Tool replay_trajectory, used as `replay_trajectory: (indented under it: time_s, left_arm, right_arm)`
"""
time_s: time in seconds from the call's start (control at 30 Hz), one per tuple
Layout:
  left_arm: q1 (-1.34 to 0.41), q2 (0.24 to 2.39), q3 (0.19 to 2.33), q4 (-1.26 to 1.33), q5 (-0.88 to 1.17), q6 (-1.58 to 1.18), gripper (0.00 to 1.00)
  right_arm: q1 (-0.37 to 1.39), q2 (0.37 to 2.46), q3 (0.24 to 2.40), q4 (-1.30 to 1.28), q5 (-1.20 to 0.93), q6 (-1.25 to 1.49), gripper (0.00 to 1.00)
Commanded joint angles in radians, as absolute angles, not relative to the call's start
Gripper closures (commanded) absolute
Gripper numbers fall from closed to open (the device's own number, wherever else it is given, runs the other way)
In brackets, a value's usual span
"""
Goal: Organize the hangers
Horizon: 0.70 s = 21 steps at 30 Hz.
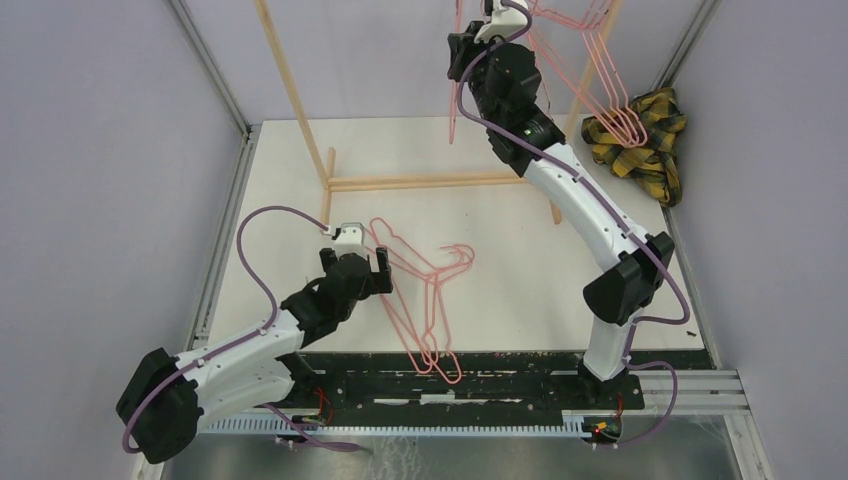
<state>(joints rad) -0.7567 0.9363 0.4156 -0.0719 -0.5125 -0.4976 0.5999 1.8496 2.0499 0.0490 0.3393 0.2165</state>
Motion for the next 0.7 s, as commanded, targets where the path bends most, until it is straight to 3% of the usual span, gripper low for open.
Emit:
replay_trajectory:
  time_s: [0.0,0.67]
  left_arm:
    - [-0.758,0.943,0.412,-0.015,-0.508,-0.512,0.01]
    - [-0.758,0.949,0.402,-0.016,-0.513,-0.515,0.01]
  right_arm:
    - [0.601,1.789,2.036,0.115,0.316,0.229,0.99]
    - [0.598,1.9,2.118,0.034,0.385,0.223,0.99]
